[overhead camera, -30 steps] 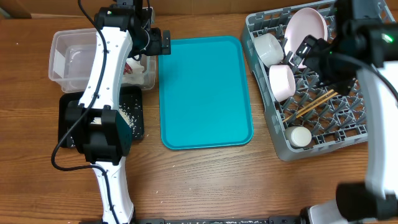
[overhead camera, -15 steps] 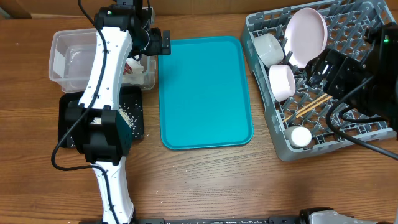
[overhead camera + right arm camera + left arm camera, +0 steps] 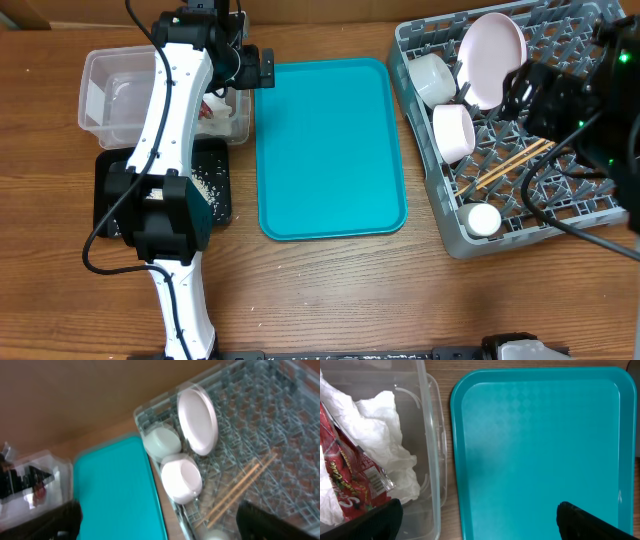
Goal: Sort waste into correct bins and load items into the dishwasher
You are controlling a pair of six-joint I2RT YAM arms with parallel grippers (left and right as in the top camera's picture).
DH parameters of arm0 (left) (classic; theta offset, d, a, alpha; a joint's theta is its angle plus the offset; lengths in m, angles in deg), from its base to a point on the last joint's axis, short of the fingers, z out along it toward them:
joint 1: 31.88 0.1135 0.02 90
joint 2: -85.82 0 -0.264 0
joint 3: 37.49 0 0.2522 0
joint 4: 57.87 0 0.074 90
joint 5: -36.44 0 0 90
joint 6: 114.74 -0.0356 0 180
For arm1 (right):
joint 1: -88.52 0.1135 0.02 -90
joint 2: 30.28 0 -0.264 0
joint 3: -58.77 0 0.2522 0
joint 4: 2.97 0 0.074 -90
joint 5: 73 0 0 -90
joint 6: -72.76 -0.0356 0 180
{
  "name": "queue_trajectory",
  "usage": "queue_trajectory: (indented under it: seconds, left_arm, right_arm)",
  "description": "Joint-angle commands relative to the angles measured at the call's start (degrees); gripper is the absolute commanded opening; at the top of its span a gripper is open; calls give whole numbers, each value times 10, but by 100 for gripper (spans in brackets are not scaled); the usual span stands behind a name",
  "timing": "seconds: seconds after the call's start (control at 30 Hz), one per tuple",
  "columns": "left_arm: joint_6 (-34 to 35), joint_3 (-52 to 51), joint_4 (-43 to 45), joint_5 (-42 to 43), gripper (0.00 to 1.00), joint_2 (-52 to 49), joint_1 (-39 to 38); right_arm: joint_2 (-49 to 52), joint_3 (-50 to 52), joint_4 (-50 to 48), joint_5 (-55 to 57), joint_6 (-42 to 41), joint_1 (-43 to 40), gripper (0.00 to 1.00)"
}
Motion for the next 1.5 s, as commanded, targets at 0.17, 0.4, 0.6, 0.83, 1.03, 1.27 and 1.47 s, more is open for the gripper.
queue_trajectory:
  seconds: [0.17,0.4,0.6,0.83,1.03,1.27,1.47]
  left_arm:
    - [3,13,2,4,100,6,-4]
    - [3,13,2,4,100,6,-4]
    - [3,13,2,4,100,6,-4]
    - [3,13,2,4,100,6,-4]
    - [3,13,2,4,100,6,-4]
    - [3,13,2,4,100,6,-4]
    - [3,13,2,4,100,6,-4]
  right_arm:
    - [-245,426,-283,10,15,-16,100]
    - [-476,761,-480,-2,14,-41,100]
    - [-642,971,-627,-3,10,-44,100]
    - [-699,1064,-692,0,11,-44,100]
    - [-734,1103,-701,-1,10,-44,100]
    - [-767,1114,-726,-11,10,-43,100]
    - [-767,1114,-726,-11,10,-43,100]
